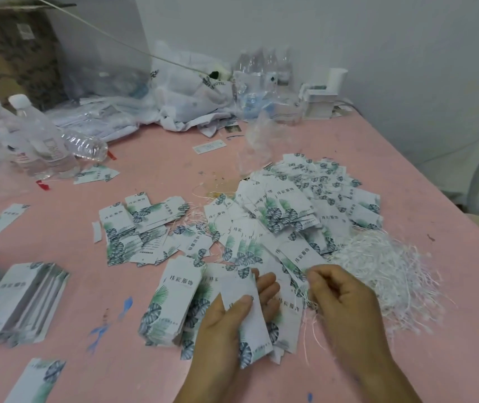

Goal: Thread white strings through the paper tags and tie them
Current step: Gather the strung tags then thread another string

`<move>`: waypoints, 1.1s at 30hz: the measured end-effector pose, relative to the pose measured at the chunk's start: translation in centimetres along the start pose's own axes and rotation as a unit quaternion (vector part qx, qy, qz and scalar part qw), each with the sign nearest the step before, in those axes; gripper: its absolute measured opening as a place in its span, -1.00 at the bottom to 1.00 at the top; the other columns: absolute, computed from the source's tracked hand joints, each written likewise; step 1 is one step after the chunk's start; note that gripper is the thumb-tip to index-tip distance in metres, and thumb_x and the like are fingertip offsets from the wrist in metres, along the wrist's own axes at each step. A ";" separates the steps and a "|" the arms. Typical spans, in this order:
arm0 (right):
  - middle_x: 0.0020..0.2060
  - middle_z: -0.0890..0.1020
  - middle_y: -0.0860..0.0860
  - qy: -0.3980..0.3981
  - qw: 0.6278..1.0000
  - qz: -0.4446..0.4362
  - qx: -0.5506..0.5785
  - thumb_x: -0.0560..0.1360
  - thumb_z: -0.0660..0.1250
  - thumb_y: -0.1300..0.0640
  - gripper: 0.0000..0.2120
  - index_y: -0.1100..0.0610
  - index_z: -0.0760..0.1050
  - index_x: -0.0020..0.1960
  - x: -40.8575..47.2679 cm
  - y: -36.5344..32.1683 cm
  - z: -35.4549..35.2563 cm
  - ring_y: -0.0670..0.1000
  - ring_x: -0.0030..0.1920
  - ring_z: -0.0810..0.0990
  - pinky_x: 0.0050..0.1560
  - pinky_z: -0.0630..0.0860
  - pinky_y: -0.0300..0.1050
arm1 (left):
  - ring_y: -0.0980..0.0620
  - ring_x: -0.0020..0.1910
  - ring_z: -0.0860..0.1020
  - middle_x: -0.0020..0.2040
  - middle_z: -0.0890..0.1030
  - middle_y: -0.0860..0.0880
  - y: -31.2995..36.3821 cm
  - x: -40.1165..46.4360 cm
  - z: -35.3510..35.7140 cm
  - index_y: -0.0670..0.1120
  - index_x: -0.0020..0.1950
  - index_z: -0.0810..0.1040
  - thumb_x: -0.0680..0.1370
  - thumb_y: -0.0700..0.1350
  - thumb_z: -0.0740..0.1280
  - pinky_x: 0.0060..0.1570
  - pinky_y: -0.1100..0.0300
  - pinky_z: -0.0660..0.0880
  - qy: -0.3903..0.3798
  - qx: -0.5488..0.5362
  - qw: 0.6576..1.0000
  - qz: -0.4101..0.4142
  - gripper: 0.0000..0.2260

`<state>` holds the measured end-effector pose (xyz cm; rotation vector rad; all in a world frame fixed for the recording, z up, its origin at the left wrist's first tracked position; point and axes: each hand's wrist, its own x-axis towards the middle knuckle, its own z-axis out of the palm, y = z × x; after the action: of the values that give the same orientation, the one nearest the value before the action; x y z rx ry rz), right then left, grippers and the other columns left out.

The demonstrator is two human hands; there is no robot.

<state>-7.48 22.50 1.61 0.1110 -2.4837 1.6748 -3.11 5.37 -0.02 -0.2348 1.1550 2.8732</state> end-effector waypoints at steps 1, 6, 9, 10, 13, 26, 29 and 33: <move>-0.27 0.64 -0.17 0.043 0.999 0.014 -0.020 0.48 0.34 -0.13 -0.90 -0.17 0.58 -0.05 0.6 0.6 -1.0 -0.19 -0.36 0.57 -0.38 0.51 -0.28 | -0.27 0.15 0.63 0.21 0.62 -0.30 0.1 -0.1 0.0 -0.23 0.33 0.52 0.46 -0.26 0.33 -0.01 0.03 0.62 0.005 -0.011 1.000 0.003 -0.58; -0.25 0.60 -0.27 -0.003 0.975 0.057 -0.216 0.44 0.37 0.02 -0.89 -0.21 0.52 -0.10 1.6 2.1 -2.7 -0.18 -0.34 0.57 -0.32 0.57 -0.09 | -0.26 -0.13 0.65 0.09 0.64 -0.35 0.8 -0.3 0.6 0.03 0.25 0.59 0.41 -0.30 0.32 -0.20 -0.05 0.64 0.002 -0.012 1.000 0.020 -0.55; -0.36 0.57 -0.21 -0.013 0.949 0.059 -0.309 0.44 0.38 -0.03 -0.93 -0.18 0.50 -0.14 1.4 2.2 -1.8 -0.24 -0.37 0.52 -0.41 0.46 -0.20 | -0.25 -0.17 0.64 0.04 0.64 -0.34 0.8 -0.3 0.7 0.07 0.13 0.63 0.41 -0.30 0.32 -0.23 -0.05 0.62 0.000 0.001 1.000 0.019 -0.61; -0.38 0.56 -0.21 -0.008 0.944 0.057 -0.324 0.45 0.37 -0.03 -0.94 -0.17 0.50 -0.15 1.4 2.1 -1.6 -0.25 -0.37 0.51 -0.44 0.40 -0.23 | -0.25 -0.18 0.63 0.03 0.63 -0.35 0.8 -0.3 0.6 0.05 0.12 0.63 0.41 -0.30 0.32 -0.25 -0.04 0.62 -0.005 -0.001 1.000 0.016 -0.63; -0.42 0.53 -0.17 -0.005 0.941 0.038 -0.337 0.49 0.34 0.01 -0.86 -0.12 0.47 -0.25 1.4 2.0 -1.6 -0.23 -0.41 0.48 -0.49 0.28 -0.25 | -0.24 -0.19 0.62 0.04 0.62 -0.38 0.8 -0.3 0.6 0.01 0.12 0.61 0.41 -0.31 0.32 -0.27 -0.02 0.60 -0.011 -0.003 1.000 0.014 -0.65; -0.32 0.59 -0.07 0.067 0.991 0.024 -0.113 0.55 0.28 0.06 -0.88 -0.13 0.43 -0.14 1.6 1.5 -2.2 0.02 -0.37 0.54 -0.39 0.54 0.07 | -0.26 -0.22 0.60 0.03 0.60 -0.40 0.9 -0.3 0.5 -0.03 0.04 0.62 0.41 -0.30 0.31 -0.28 -0.03 0.59 -0.015 -0.011 1.000 0.007 -0.72; -0.28 0.61 -0.16 0.057 0.992 0.043 -0.100 0.54 0.30 0.12 -0.81 -0.21 0.46 -0.05 1.8 1.8 -2.3 -0.04 -0.37 0.56 -0.38 0.54 -0.12 | -0.27 -0.21 0.60 0.04 0.60 -0.40 0.8 -0.3 0.5 -0.03 0.06 0.62 0.42 -0.29 0.32 -0.27 -0.04 0.59 -0.010 -0.010 1.000 0.005 -0.72; -0.32 0.59 -0.17 0.010 0.983 0.055 -0.173 0.50 0.30 0.05 -0.85 -0.20 0.50 0.01 1.7 2.4 -2.7 -0.14 -0.43 0.53 -0.36 0.55 -0.11 | -0.26 -0.19 0.60 0.05 0.60 -0.40 0.7 -0.2 0.5 -0.02 0.08 0.62 0.44 -0.27 0.32 -0.24 -0.03 0.59 -0.004 -0.006 1.000 0.004 -0.72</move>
<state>-9.32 25.96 0.66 -0.0826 -2.7642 1.2423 -2.99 5.22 0.83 -0.2180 1.1415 2.8854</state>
